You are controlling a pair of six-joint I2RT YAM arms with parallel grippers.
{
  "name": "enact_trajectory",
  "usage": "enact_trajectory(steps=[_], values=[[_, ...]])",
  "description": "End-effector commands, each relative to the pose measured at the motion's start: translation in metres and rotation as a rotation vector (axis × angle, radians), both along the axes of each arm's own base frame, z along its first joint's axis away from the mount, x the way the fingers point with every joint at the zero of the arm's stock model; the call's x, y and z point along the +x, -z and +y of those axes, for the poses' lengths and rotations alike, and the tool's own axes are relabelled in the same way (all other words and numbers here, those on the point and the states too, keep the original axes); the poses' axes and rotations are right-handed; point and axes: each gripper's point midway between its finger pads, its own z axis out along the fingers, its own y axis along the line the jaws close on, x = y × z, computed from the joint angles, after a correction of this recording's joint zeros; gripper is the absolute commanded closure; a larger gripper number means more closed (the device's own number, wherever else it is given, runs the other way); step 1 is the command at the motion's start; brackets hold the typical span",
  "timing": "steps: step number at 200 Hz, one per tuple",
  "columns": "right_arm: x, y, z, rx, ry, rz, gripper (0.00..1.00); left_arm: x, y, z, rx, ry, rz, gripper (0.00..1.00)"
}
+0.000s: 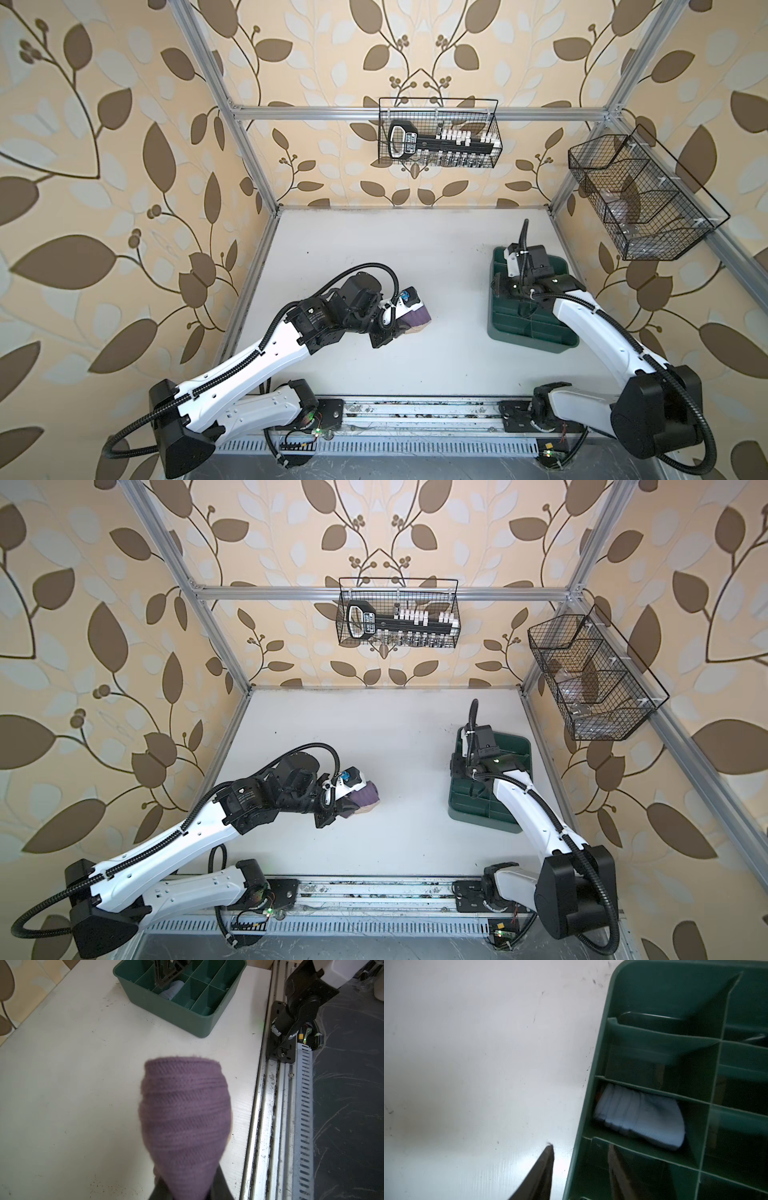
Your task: Roll the socks
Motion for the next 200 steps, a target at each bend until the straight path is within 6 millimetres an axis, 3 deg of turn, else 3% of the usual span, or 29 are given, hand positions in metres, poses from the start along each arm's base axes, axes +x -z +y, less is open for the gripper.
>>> enact_trajectory(steps=[1, 24, 72, 110, 130, 156, 200], values=[[-0.011, 0.022, -0.002, -0.095, 0.032, 0.068, 0.58, -0.004, -0.014, -0.002, -0.065, 0.012, -0.010, 1.00], [-0.009, 0.032, -0.001, -0.146, 0.053, 0.080, 0.63, -0.004, -0.018, 0.000, -0.072, 0.005, -0.018, 1.00], [-0.007, 0.043, -0.005, -0.233, 0.096, 0.075, 0.63, -0.005, -0.021, 0.004, -0.084, -0.005, -0.036, 1.00], [-0.008, 0.053, 0.023, -0.205, 0.065, 0.073, 0.87, -0.002, -0.033, 0.008, -0.089, -0.038, -0.055, 1.00], [-0.007, 0.054, 0.049, -0.166, 0.036, 0.060, 0.97, 0.000, -0.046, 0.015, -0.095, -0.074, -0.080, 1.00], [0.002, 0.052, 0.095, -0.106, 0.003, 0.029, 1.00, -0.002, -0.066, 0.023, -0.132, -0.102, -0.124, 1.00], [0.028, 0.044, 0.206, 0.055, -0.031, -0.015, 1.00, -0.006, -0.082, 0.040, -0.132, -0.140, -0.166, 1.00]])
